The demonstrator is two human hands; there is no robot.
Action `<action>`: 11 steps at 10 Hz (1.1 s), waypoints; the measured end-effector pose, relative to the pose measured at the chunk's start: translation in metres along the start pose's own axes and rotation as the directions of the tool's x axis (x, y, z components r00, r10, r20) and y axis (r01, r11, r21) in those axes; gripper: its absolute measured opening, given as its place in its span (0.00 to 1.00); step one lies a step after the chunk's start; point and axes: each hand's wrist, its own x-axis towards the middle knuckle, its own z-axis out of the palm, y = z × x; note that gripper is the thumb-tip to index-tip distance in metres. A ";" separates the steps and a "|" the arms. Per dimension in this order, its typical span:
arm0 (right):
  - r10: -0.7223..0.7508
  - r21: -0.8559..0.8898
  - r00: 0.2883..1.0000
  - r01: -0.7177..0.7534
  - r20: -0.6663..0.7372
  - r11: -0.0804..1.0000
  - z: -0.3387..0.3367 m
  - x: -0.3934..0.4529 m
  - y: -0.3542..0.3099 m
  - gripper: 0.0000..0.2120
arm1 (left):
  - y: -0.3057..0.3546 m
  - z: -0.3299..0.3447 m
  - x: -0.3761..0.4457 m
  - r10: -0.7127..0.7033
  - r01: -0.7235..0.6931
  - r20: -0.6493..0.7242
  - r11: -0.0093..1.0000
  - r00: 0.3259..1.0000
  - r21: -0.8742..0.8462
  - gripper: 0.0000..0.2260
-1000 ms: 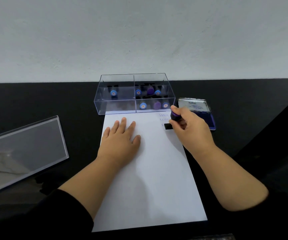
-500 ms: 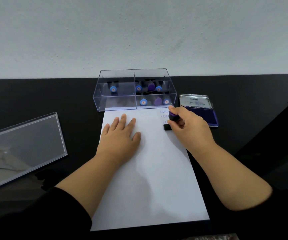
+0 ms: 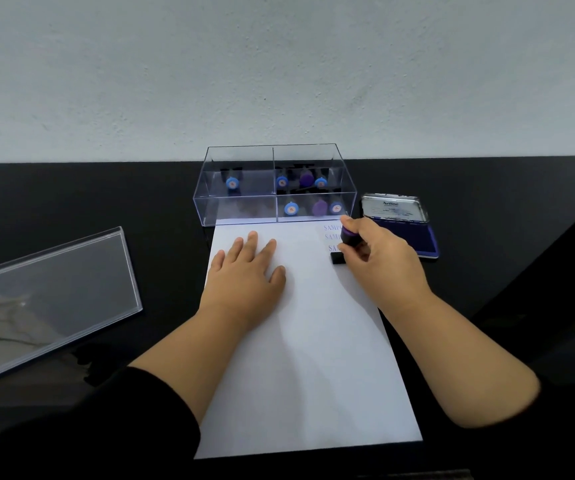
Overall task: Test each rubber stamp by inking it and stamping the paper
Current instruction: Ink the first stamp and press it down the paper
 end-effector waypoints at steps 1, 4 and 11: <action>0.030 0.063 0.999 -0.028 -0.021 0.998 -0.003 0.000 0.000 0.18 | 0.001 0.000 0.000 -0.003 0.003 -0.008 1.000 1.000 -0.005 0.24; 0.211 0.335 0.962 -0.144 -0.173 0.931 -0.020 0.008 0.014 0.16 | 0.000 0.000 0.000 -0.004 0.004 -0.009 1.000 1.000 -0.003 0.24; 0.251 0.378 0.947 -0.162 -0.200 0.912 -0.025 0.013 0.029 0.16 | 0.002 0.001 0.001 -0.009 0.009 -0.042 1.000 0.999 -0.003 0.23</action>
